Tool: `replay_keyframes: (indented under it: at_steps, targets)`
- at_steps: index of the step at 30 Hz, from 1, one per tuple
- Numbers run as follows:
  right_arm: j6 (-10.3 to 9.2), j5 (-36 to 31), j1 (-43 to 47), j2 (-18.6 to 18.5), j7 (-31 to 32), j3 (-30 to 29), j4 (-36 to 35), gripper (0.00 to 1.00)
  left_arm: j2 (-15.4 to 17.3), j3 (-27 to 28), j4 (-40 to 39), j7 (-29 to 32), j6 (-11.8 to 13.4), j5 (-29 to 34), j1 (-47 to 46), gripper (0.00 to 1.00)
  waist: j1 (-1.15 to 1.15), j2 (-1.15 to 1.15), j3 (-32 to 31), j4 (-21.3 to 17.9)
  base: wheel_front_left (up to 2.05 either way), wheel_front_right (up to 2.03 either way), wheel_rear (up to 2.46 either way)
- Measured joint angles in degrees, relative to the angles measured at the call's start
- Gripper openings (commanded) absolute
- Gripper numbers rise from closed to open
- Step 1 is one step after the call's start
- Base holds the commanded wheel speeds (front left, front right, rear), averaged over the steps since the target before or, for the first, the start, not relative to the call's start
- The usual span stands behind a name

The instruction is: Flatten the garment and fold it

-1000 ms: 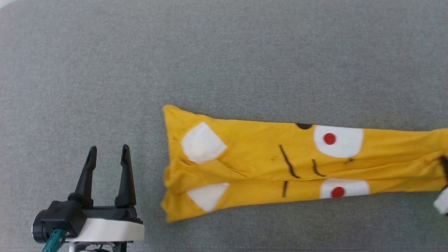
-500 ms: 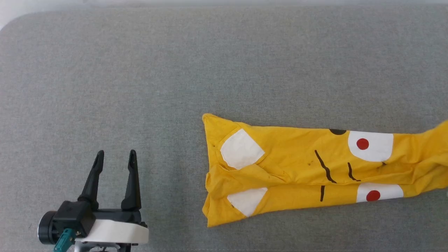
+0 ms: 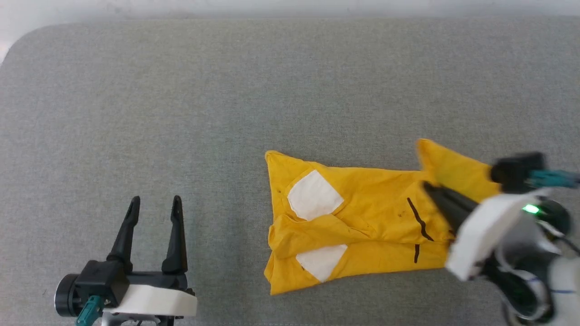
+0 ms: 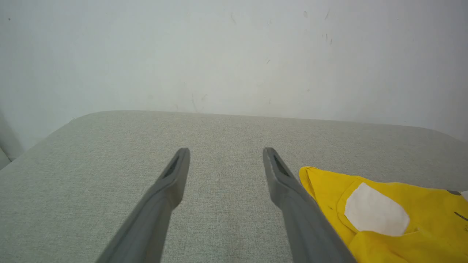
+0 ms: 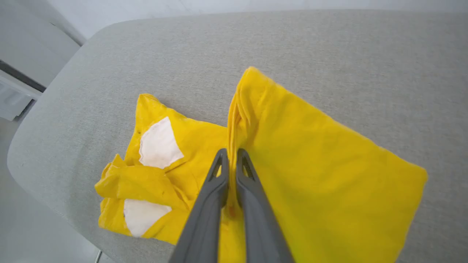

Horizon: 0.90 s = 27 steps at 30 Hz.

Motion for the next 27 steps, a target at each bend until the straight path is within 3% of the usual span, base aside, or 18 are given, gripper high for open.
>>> replay_keyframes:
  at_steps: [7,12,27]
  targets:
    - [0.0,1.1,-8.1,2.7,-0.1,14.9,4.2,0.0,0.0,-1.1,0.3,0.2,0.1,0.0,0.0,1.0,0.0,0.0,-0.8,0.7,0.0,0.0,0.0]
    - [0.0,1.5,-12.8,4.8,-1.4,21.4,9.7,0.0,-0.1,-1.9,0.6,0.6,0.1,-0.2,0.0,1.0,0.0,0.0,-1.4,1.8,0.0,0.0,0.0]
    - [0.0,-1.7,-17.4,7.4,-8.0,23.6,34.8,0.0,-0.7,-4.2,2.6,0.7,-0.2,-0.9,-1.5,1.0,0.0,0.0,-1.6,5.9,0.0,0.0,0.0]
